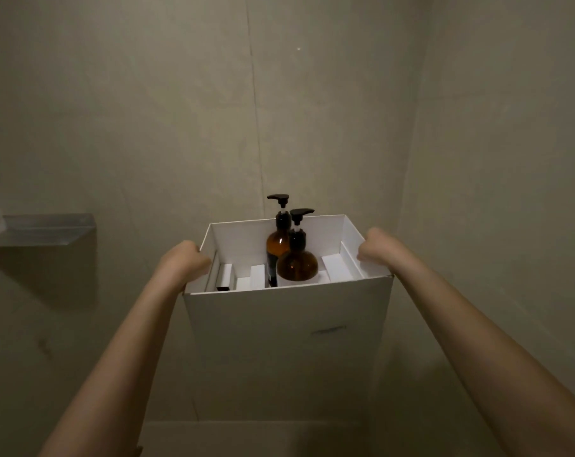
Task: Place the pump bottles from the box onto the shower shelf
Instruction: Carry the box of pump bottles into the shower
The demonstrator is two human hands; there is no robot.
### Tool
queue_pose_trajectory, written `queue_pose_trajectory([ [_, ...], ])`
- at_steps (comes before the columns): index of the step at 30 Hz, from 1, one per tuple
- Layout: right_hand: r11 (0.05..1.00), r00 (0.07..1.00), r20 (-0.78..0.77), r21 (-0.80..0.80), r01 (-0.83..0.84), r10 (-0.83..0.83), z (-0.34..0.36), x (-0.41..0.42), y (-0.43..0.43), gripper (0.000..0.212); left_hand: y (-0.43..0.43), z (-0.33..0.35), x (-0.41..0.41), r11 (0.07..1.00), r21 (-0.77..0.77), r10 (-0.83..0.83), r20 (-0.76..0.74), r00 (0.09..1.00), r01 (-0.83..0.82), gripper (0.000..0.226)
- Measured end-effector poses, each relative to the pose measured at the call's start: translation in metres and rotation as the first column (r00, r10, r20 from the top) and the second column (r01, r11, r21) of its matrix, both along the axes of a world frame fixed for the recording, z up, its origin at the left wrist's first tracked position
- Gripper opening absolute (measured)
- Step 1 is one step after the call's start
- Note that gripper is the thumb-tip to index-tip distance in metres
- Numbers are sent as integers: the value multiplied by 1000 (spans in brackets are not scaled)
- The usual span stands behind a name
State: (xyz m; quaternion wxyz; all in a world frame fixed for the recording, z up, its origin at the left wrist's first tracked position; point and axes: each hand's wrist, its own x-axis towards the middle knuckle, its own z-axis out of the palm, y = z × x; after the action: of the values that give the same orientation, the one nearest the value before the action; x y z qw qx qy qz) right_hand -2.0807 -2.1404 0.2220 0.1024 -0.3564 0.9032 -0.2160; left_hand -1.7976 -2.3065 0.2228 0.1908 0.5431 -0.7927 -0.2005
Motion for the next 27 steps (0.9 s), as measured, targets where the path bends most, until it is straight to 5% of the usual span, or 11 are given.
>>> queue_pose_trajectory([
  [13, 946, 946, -22, -2, -325, 325, 0, -45, -182, 29, -85, -2, -5, 956, -19, 293, 7, 956, -293, 21],
  [27, 670, 669, -19, -3, -743, 743, -6, 21, -347, 30, -90, -9, 57, 706, -10, 708, 12, 706, -708, 17],
])
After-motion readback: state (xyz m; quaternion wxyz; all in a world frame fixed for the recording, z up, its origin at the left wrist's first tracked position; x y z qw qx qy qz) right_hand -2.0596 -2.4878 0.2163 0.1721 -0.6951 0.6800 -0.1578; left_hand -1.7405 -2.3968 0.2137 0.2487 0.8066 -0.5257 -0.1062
